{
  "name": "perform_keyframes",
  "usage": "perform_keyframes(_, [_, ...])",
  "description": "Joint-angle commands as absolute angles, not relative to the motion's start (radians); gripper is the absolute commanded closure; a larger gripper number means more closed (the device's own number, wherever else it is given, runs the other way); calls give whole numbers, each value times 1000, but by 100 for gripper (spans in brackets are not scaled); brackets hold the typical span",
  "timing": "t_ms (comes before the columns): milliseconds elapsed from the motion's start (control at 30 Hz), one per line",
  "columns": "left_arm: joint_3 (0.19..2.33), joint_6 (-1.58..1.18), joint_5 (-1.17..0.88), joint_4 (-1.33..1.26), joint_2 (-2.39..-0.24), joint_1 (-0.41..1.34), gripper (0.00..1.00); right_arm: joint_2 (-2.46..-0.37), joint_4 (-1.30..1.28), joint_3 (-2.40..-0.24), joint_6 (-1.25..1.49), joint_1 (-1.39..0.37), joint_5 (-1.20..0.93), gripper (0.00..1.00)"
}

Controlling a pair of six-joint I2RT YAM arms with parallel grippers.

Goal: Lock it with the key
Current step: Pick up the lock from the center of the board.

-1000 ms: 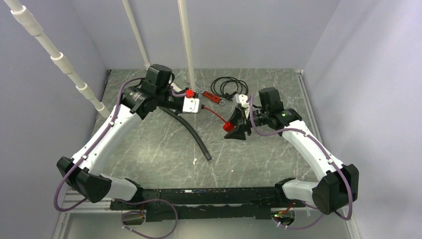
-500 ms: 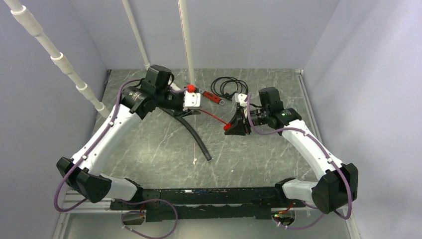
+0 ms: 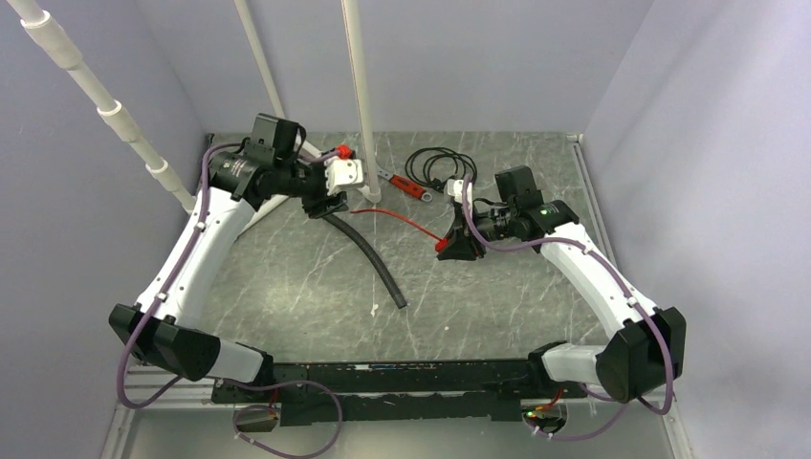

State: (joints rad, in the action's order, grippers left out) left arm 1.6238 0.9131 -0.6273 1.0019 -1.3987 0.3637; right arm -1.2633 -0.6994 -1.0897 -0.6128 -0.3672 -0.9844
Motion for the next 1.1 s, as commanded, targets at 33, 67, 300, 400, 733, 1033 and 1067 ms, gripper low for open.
perform_keyframes(33, [1629, 1053, -570, 1072, -1427, 366, 45, -1251, -710, -1144, -632, -365, -985, 100])
perform_keyframes(67, [1633, 1057, -570, 1078, -1438, 367, 45, -1252, -712, -1146, -633, -365, -985, 100])
perform_keyframes(300, [1593, 1048, -512, 1013, -1482, 436, 43, -1239, -709, -1137, -640, -365, -983, 100])
perform_keyframes(400, [1570, 1057, -489, 987, -1495, 460, 44, -1230, -713, -1133, -642, -365, -986, 100])
perform_keyframes(733, [1567, 1078, -466, 988, -1535, 488, 76, -1196, -694, -1102, -622, -365, -991, 100])
perform_keyframes(1033, [1617, 818, -690, 883, -1498, 490, 100, -1162, -485, -1054, -483, -364, -959, 100])
perform_keyframes(1067, [1618, 731, -728, 835, -1488, 491, 100, -1152, -423, -1037, -447, -364, -953, 100])
